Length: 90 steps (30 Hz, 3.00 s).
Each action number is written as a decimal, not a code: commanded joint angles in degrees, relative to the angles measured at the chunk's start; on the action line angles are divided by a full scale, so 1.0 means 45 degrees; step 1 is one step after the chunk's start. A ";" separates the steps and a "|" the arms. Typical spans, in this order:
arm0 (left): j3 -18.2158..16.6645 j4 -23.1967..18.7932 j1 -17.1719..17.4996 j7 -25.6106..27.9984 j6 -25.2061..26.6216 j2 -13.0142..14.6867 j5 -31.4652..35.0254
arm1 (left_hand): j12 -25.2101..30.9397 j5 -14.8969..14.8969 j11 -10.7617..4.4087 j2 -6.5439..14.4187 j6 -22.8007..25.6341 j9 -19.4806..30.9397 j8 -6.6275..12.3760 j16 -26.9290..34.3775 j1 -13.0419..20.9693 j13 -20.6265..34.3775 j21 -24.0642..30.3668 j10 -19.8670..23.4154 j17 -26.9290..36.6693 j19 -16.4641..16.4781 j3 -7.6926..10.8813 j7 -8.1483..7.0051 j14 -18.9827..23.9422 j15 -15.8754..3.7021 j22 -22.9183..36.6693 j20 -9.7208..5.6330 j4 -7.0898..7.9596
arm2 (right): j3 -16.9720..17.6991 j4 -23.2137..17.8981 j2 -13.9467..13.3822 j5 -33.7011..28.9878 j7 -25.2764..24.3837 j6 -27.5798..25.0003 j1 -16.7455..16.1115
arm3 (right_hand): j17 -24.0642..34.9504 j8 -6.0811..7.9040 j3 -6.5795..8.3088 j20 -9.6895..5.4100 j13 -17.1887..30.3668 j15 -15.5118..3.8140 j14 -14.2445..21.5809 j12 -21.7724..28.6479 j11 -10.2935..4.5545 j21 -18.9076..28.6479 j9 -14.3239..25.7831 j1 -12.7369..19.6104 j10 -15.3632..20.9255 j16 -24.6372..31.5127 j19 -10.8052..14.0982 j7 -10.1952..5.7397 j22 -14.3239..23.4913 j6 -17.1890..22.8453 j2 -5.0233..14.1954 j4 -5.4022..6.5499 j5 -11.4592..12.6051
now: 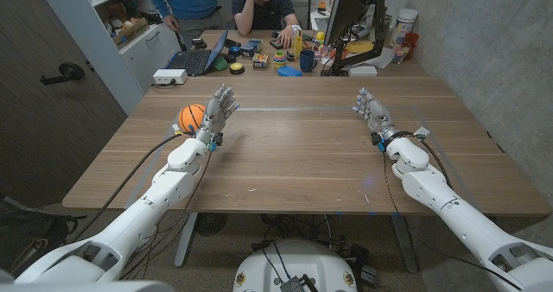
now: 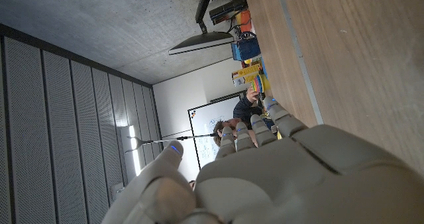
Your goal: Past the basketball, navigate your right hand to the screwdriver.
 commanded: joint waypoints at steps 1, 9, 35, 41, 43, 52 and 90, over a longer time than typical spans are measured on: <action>-0.0049 -0.0130 0.0117 0.0032 0.0059 0.0041 -0.0089 | 0.0039 0.0086 -0.0091 0.0142 -0.0003 0.0029 0.0058 0.0055 -0.0001 0.0056 0.0080 -0.0018 0.0058 0.0105 0.0075 -0.0128 0.0004 -0.0103 0.0020 0.0046 -0.0025 | 0.0098 -0.0447 -0.0206 -0.0111 -0.0199 0.0048 -0.0277 | 0.0051 0.0062 0.0096 0.0116 0.0067 0.0120 0.0006 0.0048 0.0160 0.0054 0.0065 0.0108 -0.0004 0.0044 -0.0034 0.0005 0.0057 0.0105 0.0000 0.0005 0.0030; -0.0023 0.0032 0.0032 -0.0055 0.0045 -0.0005 -0.0103 | 0.0033 0.0087 -0.0093 0.0142 -0.0005 0.0029 0.0056 0.0052 0.0002 0.0056 0.0070 -0.0028 0.0058 0.0101 0.0064 -0.0142 0.0004 -0.0105 0.0021 0.0069 -0.0028 | 0.0123 -0.0636 -0.0294 -0.0664 -0.0620 0.0420 -0.0295 | 0.0049 0.0065 0.0117 0.0169 0.0066 0.0127 0.0027 0.0056 0.0140 0.0020 0.0065 0.0111 0.0033 0.0042 -0.0053 -0.0012 0.0057 0.0126 -0.0010 -0.0007 0.0019; 0.0043 0.0223 -0.0134 -0.0176 0.0116 -0.0055 -0.0109 | 0.0025 0.0087 -0.0068 0.0119 -0.0015 0.0029 0.0049 0.0037 -0.0019 0.0058 0.0046 -0.0042 0.0062 0.0110 0.0003 -0.0180 -0.0015 -0.0104 0.0023 0.0107 -0.0023 | 0.0412 -0.1274 -0.0417 -0.5912 -0.4592 0.2455 -0.0464 | 0.0057 0.0268 -0.0619 0.0055 0.0075 -0.0378 0.0645 0.0315 -0.0182 -0.0184 0.0088 -0.0593 0.0943 0.0138 0.0175 -0.0162 0.0024 0.0920 -0.1007 0.0091 -0.0022; 0.0065 0.0279 -0.0178 -0.0202 0.0109 -0.0086 -0.0101 | 0.0030 0.0088 -0.0070 0.0109 -0.0034 0.0029 0.0041 0.0035 -0.0028 0.0058 0.0041 -0.0029 0.0064 0.0110 -0.0016 -0.0200 -0.0017 -0.0104 0.0023 0.0098 -0.0019 | 0.0589 -0.2155 -0.0546 -0.7952 -0.6434 0.1527 -0.0823 | 0.0067 0.0279 -0.0990 0.0036 0.0081 -0.0466 0.0903 0.0363 -0.0193 -0.0244 0.0098 -0.0987 0.1156 0.0184 0.0257 -0.0231 0.0025 0.1092 -0.1374 0.0183 0.0008; 0.0070 0.0294 -0.0189 -0.0200 0.0113 -0.0101 -0.0103 | 0.0030 0.0089 -0.0066 0.0106 -0.0032 0.0029 0.0042 0.0033 -0.0031 0.0058 0.0032 -0.0028 0.0064 0.0094 -0.0023 -0.0205 -0.0021 -0.0110 0.0024 0.0114 -0.0017 | 0.0627 -0.2494 -0.0625 -0.8594 -0.6964 0.1039 -0.0956 | 0.0068 0.0277 -0.1090 0.0123 0.0082 -0.0471 0.0981 0.0369 -0.0231 -0.0272 0.0100 -0.1093 0.1198 0.0193 0.0262 -0.0259 0.0025 0.1135 -0.1464 0.0202 0.0026; 0.0083 0.0260 -0.0174 -0.0155 0.0110 -0.0098 -0.0064 | 0.0023 0.0091 -0.0085 0.0094 -0.0051 0.0029 0.0035 0.0032 -0.0044 0.0058 0.0019 -0.0047 0.0066 0.0082 -0.0050 -0.0213 -0.0024 -0.0112 0.0024 0.0120 -0.0011 | 0.0626 -0.3850 -0.0970 -1.0690 -0.8556 -0.1426 -0.1449 | 0.0074 0.0217 -0.1405 0.0321 0.0087 -0.0431 0.1000 0.0311 -0.0293 -0.0394 0.0082 -0.1312 0.1125 0.0136 0.0184 -0.0340 0.0025 0.1158 -0.1855 0.0167 0.0078; 0.0103 0.0370 -0.0177 -0.0328 0.0046 -0.0107 -0.0106 | 0.0019 0.0106 -0.0089 0.0046 -0.0057 0.0030 0.0038 0.0030 -0.0106 0.0059 -0.0011 -0.0068 0.0073 0.0080 -0.0171 -0.0211 -0.0033 -0.0092 0.0027 0.0136 0.0029 | -0.1076 -0.5782 -0.1273 -1.4892 -1.0687 -0.9844 -0.1259 | 0.0066 0.0084 -0.2056 0.1699 0.0107 -0.0655 0.0803 0.0104 -0.0572 -0.1081 0.0078 -0.1110 0.0455 -0.0098 -0.0278 -0.0404 0.0021 0.0784 -0.2551 -0.0316 0.0623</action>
